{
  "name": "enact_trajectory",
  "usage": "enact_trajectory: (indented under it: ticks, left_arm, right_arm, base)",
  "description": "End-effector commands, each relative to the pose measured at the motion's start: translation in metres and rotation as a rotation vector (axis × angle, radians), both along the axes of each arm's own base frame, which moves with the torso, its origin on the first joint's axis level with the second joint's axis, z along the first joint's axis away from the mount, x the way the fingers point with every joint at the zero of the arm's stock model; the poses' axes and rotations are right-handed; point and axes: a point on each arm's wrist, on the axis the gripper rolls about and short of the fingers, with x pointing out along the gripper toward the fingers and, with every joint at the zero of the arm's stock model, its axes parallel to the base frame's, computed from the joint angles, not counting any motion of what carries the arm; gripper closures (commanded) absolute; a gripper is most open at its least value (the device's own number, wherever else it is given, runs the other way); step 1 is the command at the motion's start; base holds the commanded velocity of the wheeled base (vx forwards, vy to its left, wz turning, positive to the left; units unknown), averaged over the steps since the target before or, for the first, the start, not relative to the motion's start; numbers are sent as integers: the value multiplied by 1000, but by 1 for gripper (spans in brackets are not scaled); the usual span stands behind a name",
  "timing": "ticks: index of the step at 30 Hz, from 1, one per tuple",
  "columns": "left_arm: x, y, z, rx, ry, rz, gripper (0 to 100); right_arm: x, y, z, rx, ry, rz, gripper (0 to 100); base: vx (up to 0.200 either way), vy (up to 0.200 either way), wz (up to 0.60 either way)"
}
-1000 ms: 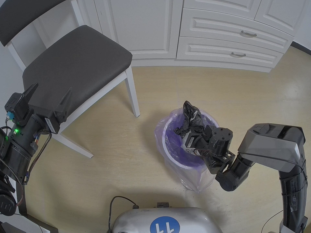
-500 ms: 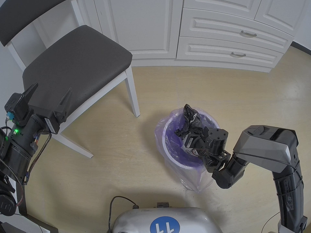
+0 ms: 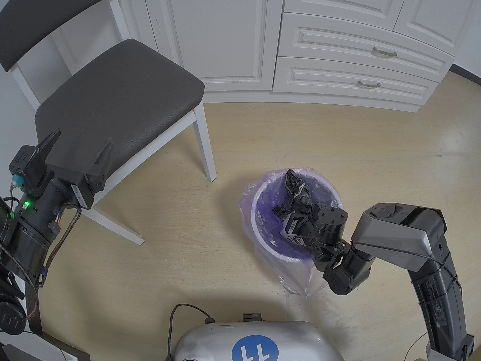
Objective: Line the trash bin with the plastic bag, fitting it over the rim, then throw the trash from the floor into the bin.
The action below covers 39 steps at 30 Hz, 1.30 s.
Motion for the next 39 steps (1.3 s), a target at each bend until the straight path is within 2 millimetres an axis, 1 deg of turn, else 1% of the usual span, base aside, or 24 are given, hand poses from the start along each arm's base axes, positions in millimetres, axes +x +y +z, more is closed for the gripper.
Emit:
enact_trajectory:
  ticks: [1,5,6,13,17,20,21,23,27,28,33,34,37,39]
  left_arm:
    - [0,0,0,-1,-1,0,0]
    - [0,0,0,-1,-1,0,0]
    - [0,0,0,-1,-1,0,0]
    - [0,0,0,1,2,0,0]
    - [0,0,0,0,1,0,0]
    - [0,0,0,0,1,0,0]
    - [0,0,0,0,1,0,0]
    - [0,0,0,0,1,0,0]
    - [0,0,0,-1,-1,0,0]
    - [0,0,0,0,1,0,0]
    - [0,0,0,1,0,1,0]
    - [0,0,0,0,1,0,0]
    - [0,0,-1,1,2,0,0]
    - [0,0,-1,1,2,0,0]
  right_arm:
    - [0,1,-6,-5,12,1,100]
    - [-1,3,-4,-3,9,5,100]
    - [-1,3,-4,-3,8,5,0]
    - [-2,2,1,7,-10,5,0]
    - [-7,2,9,15,-32,21,0]
    - [-12,1,20,20,-43,27,0]
    - [-12,1,20,20,-43,27,0]
    - [-19,2,32,25,-52,38,0]
    - [-28,1,48,17,-58,47,0]
    - [-28,1,49,18,-59,47,0]
    - [-47,-6,88,-20,-57,56,0]
    - [-53,-7,100,-20,-57,61,0]
    - [-68,-16,126,-32,-37,63,0]
    - [-70,-17,128,-34,-34,63,0]
  base:
    - [0,0,0]
    - [0,0,0]
    - [0,0,0]
    - [0,0,0]
    - [0,0,0]
    - [0,0,0]
    - [0,0,0]
    - [0,0,0]
    - [0,0,0]
    - [0,0,0]
    - [0,0,0]
    - [0,0,0]
    - [0,0,0]
    - [0,0,0]
